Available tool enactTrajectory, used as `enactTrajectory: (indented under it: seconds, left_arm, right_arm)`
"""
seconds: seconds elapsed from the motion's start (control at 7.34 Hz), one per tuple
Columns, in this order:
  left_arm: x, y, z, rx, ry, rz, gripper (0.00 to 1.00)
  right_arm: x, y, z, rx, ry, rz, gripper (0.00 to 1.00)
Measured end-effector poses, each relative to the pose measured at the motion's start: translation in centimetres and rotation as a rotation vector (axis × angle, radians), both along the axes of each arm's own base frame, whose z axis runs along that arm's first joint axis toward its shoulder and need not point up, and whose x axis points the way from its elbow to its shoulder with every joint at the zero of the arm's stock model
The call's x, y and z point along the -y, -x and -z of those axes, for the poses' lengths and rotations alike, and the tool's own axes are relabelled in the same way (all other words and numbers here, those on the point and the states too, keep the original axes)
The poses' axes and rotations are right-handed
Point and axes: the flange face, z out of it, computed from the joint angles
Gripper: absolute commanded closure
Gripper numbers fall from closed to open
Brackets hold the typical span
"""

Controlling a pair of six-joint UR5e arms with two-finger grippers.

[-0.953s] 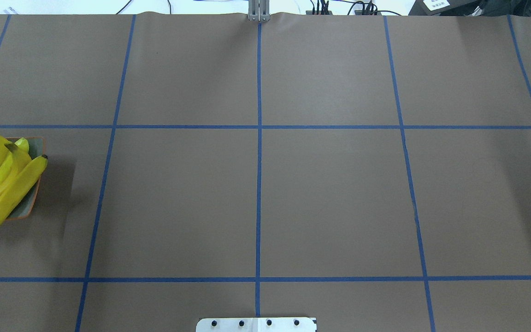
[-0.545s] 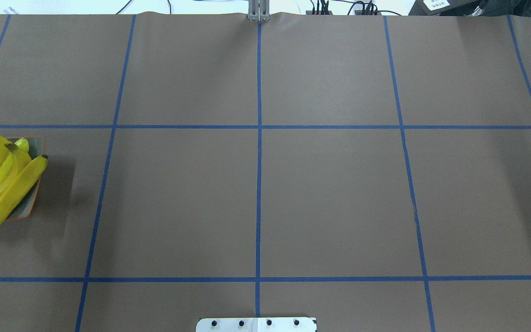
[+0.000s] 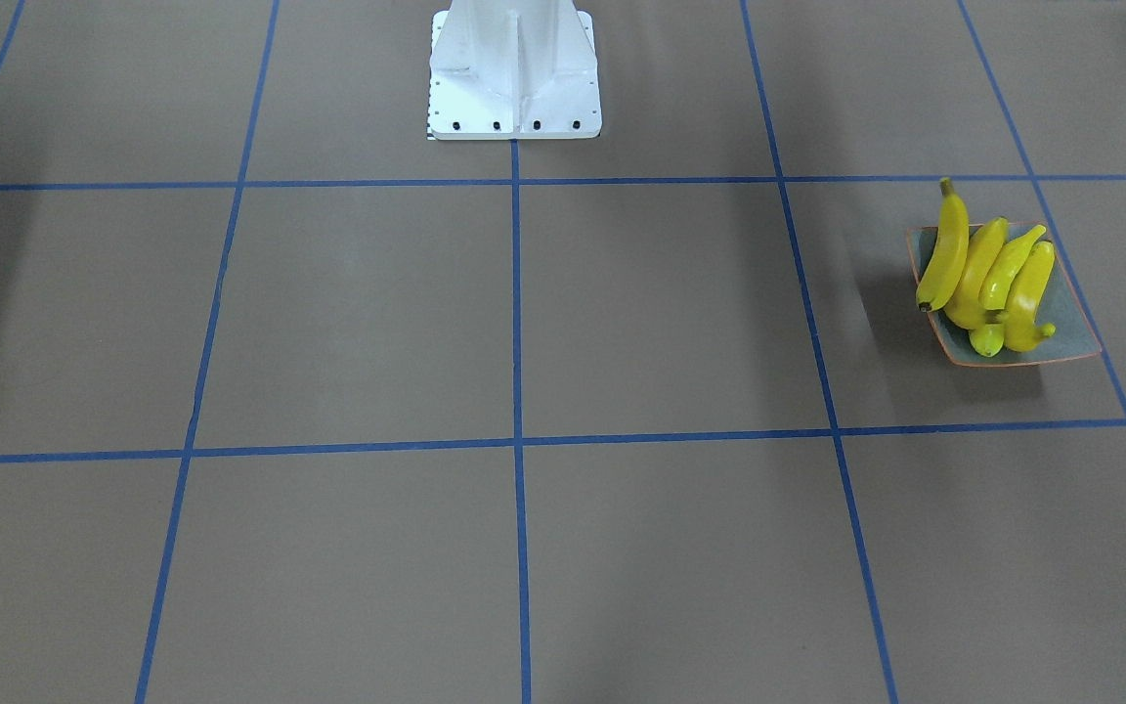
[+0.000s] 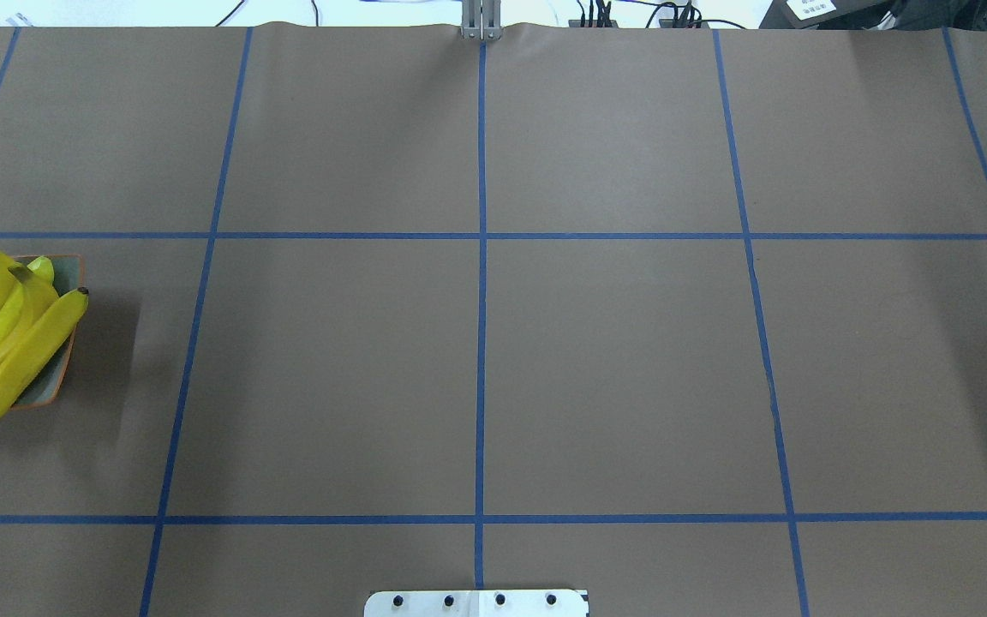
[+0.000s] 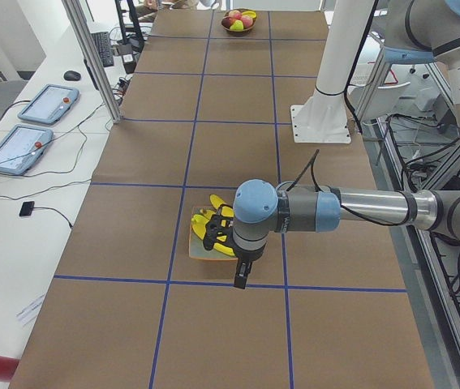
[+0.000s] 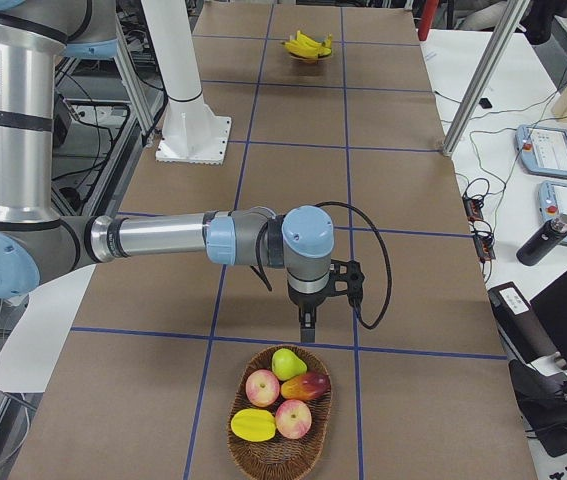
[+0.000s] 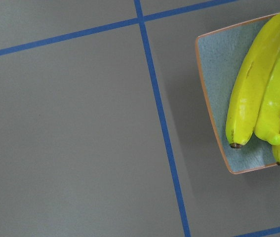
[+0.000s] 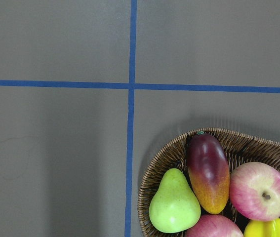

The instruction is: Transfer all bananas from basket to plate

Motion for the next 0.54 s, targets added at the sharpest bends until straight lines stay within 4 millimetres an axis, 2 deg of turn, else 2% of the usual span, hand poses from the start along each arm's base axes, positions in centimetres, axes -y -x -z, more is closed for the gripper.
enactTrajectory:
  seconds: [0.27,0.54]
  left_arm:
    - [-0.02,0.00,0.01,0.000,0.000,0.000,0.00]
    - [-0.02,0.00,0.01,0.000,0.001,0.001,0.00]
  right_arm:
    - [0.00,-0.01,0.17,-0.002,-0.015,0.000,0.00]
    - [-0.06,-0.03,-0.61,-0.005,-0.032,0.000,0.00]
